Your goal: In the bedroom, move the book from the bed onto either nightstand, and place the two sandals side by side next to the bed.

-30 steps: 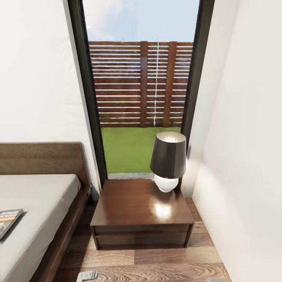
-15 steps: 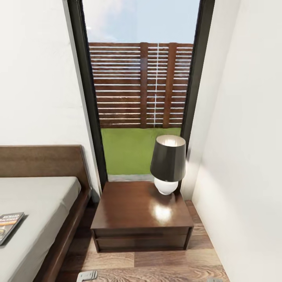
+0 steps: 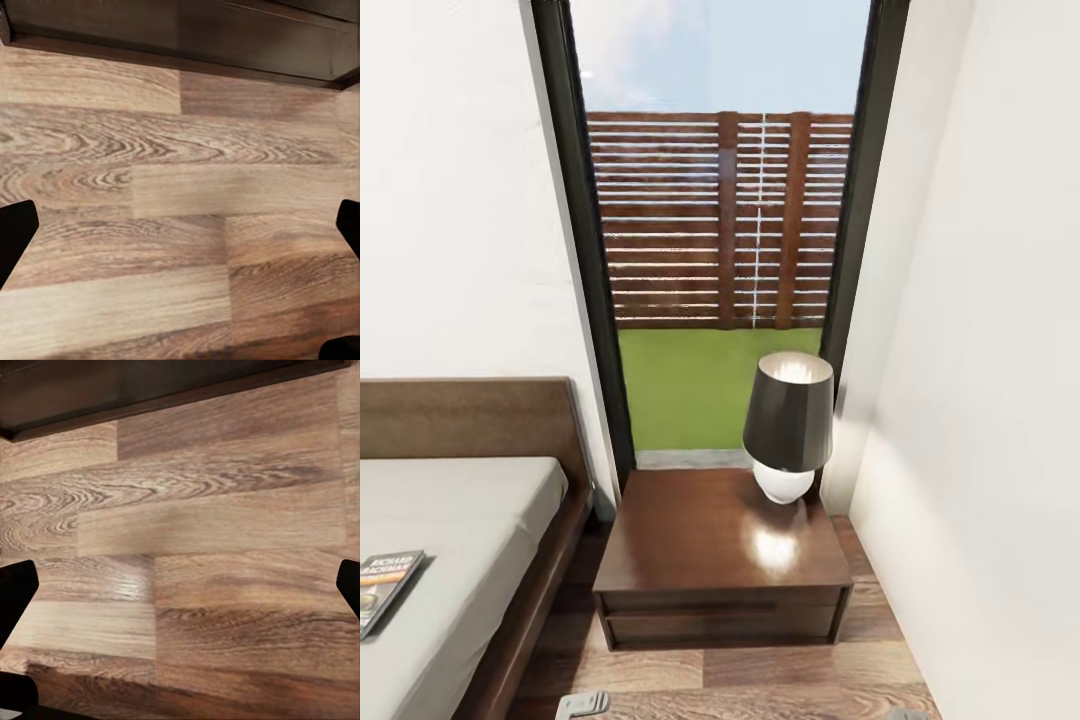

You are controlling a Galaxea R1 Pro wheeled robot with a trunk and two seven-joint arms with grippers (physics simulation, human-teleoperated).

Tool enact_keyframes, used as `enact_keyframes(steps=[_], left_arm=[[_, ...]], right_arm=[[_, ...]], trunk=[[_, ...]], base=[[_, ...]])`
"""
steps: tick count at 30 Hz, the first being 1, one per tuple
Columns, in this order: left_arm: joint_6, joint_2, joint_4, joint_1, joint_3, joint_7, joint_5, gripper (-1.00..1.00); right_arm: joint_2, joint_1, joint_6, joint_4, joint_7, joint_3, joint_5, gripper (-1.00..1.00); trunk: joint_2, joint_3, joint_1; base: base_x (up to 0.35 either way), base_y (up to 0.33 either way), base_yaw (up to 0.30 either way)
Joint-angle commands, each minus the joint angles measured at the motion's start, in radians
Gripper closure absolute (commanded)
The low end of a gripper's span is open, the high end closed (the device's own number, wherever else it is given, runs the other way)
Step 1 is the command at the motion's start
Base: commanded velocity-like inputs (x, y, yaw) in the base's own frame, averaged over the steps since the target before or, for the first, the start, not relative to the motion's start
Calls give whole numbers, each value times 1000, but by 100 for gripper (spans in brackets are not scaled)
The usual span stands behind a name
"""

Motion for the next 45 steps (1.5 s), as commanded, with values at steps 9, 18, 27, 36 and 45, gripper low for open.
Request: enact_keyframes(steps=[9, 18, 27, 36, 45], left_arm=[[-5, 0, 1, 0, 8, -2, -11, -100], [-5, 0, 1, -1, 8, -2, -11, -100], [-5, 0, 1, 0, 8, -2, -11, -100], [-5, 0, 1, 0, 8, -2, -11, -100], [-5, 0, 1, -1, 8, -2, -11, -100]], right_arm=[[0, -1, -4, 0, 3, -8, 11, -100], [-1, -1, -4, 0, 3, -8, 11, -100], [0, -1, -4, 1, 3, -8, 11, -100], [0, -1, -4, 0, 3, -8, 11, -100], [0, -1, -4, 0, 3, -8, 11, -100]], trunk=[[63, 27, -35], [126, 56, -69], [189, 84, -104], [252, 112, -138], [315, 140, -173]], base=[[0, 0, 0], [0, 0, 0], [0, 0, 0], [0, 0, 0], [0, 0, 0]])
